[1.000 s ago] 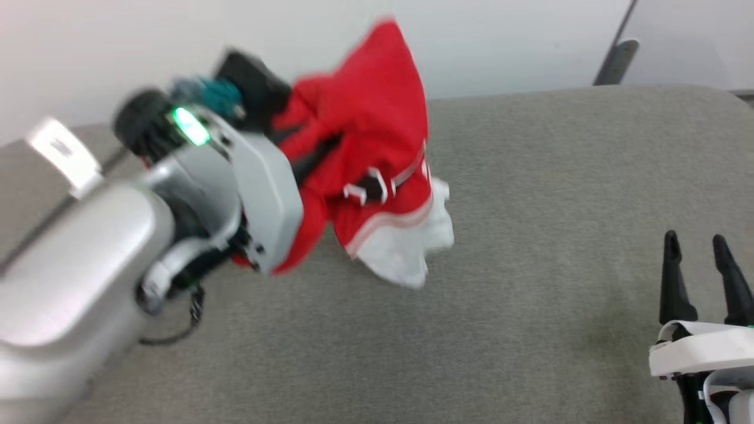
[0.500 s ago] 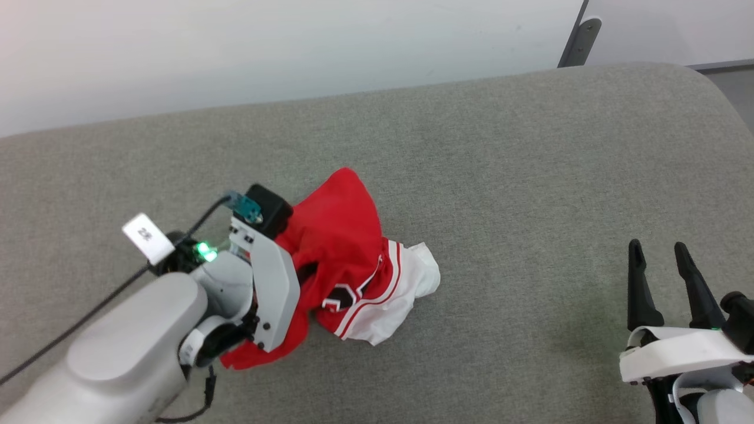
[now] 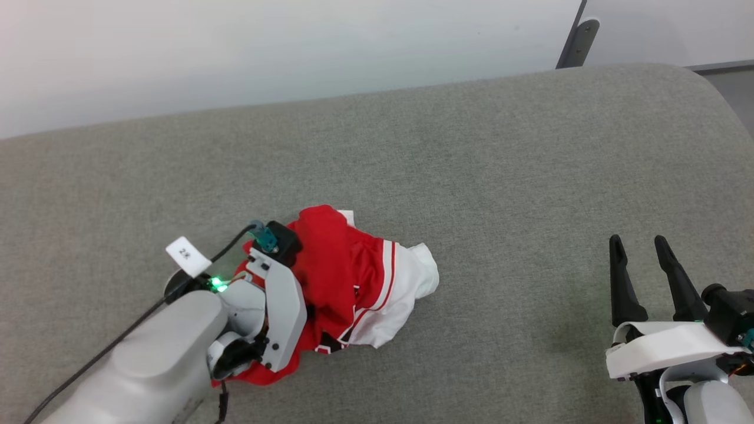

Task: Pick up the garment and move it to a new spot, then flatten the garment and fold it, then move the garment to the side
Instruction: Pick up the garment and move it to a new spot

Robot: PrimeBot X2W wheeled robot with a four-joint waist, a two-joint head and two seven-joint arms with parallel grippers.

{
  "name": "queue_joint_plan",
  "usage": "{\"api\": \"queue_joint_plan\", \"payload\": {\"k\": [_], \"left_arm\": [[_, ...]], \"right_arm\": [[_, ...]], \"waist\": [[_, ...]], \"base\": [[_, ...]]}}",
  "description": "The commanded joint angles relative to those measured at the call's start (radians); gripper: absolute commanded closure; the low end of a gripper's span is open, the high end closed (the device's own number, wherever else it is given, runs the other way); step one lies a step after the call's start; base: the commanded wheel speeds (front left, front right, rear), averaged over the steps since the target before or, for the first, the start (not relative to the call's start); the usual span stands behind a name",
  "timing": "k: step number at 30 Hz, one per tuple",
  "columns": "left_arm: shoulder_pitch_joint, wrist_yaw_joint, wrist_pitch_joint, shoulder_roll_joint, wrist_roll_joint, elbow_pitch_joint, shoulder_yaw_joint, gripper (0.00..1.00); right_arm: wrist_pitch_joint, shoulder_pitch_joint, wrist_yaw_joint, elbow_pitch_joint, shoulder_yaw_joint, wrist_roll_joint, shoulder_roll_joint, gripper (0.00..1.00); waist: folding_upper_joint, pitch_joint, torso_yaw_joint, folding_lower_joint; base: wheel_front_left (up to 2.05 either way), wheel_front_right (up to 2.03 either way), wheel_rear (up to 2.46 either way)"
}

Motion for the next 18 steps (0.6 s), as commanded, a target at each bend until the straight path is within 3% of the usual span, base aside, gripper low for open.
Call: {"api": "queue_joint_plan", "payload": {"k": [1, 2, 18], "left_arm": [[0.009, -0.008, 0.009, -0.002, 0.011, 0.029, -0.025, 0.28], [0.002, -0.015, 0.005, -0.004, 0.015, 0.035, -0.03, 0.0], [-0.031, -0.041, -0.127, 0.053, -0.029, -0.062, 0.006, 0.0]], "right_arm": [[-0.007, -0.003, -0.001, 0.005, 0.002, 0.01, -0.007, 0.0], [-0.007, -0.002, -0.001, 0.005, 0.003, 0.01, -0.009, 0.0], [0.007, 0.042, -0.001, -0.001, -0.01, 0.012, -0.037, 0.0]], "waist": [[0.0, -0.005, 0.006, 0.0], [0.0, -0.007, 0.009, 0.0], [0.0, -0.099, 0.119, 0.0]], "base": [[0.0, 0.0, 0.0], [0.0, 0.0, 0.0], [0.0, 0.0, 0.0]]}}
